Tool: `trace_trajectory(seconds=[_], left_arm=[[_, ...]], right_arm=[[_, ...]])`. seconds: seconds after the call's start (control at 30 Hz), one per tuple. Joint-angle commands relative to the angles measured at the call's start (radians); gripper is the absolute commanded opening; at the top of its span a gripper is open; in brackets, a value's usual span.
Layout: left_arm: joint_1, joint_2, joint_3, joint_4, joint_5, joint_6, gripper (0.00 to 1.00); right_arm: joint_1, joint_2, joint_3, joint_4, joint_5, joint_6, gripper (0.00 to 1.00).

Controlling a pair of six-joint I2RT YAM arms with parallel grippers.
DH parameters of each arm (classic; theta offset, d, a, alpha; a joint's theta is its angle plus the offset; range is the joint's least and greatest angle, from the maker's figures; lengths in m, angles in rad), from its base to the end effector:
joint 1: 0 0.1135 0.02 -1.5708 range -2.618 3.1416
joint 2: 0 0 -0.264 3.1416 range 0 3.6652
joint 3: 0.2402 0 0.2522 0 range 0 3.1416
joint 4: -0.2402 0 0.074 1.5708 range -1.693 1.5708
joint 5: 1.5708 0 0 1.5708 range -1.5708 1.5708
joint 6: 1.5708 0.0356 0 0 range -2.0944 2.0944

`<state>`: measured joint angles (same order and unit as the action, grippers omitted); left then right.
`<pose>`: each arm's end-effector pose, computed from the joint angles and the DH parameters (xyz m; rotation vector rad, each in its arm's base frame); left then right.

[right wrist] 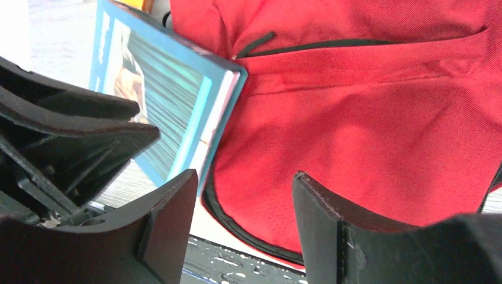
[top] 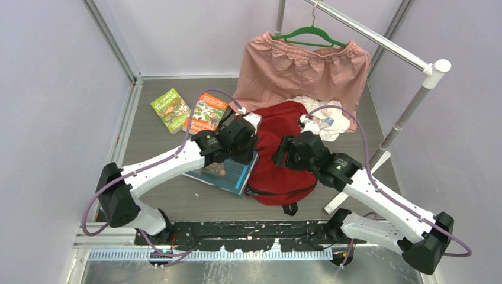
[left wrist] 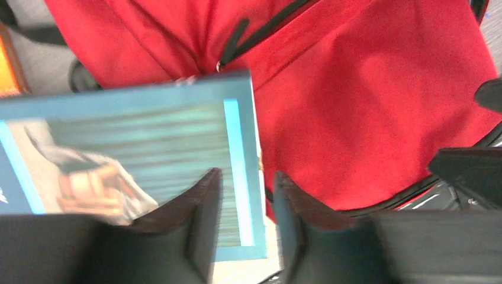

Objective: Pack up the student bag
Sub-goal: Adjust the book at the center of the board.

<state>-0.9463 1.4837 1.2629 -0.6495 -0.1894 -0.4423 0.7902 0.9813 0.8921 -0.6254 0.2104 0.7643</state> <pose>0.1922 -0.2552 0.2981 0.5304 2.4021 -0.3952 0.1494 0.1402 0.2996 0.0821 2.3321 0.5705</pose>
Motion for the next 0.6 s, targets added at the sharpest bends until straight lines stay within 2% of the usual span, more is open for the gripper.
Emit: trace_trajectory(seconds=[0.0,0.07,0.13,0.3,0.43,0.57], left_arm=[[0.006,-0.034,0.095,-0.015,-0.052,0.016,0.57],[0.006,-0.056,0.089,-0.018,-0.094,0.014,0.78],[0.007,-0.087,0.083,-0.031,-0.144,0.014,0.85],[0.039,-0.198,0.033,-0.073,-0.227,0.002,0.85],[0.133,-0.295,-0.043,-0.096,-0.149,-0.050,0.84],[0.235,-0.383,-0.131,-0.113,-0.080,-0.121,0.83]], right_arm=[[0.002,-0.050,0.010,-0.003,0.075,0.010,0.66],[0.002,-0.044,0.008,-0.006,0.068,0.012,0.66],[0.003,-0.035,0.003,-0.003,0.052,0.018,0.66],[0.004,0.000,-0.025,0.041,-0.014,0.037,0.68],[0.008,0.057,-0.116,0.249,-0.243,0.120,0.74],[0.027,0.153,-0.140,0.342,-0.295,0.162,0.79]])
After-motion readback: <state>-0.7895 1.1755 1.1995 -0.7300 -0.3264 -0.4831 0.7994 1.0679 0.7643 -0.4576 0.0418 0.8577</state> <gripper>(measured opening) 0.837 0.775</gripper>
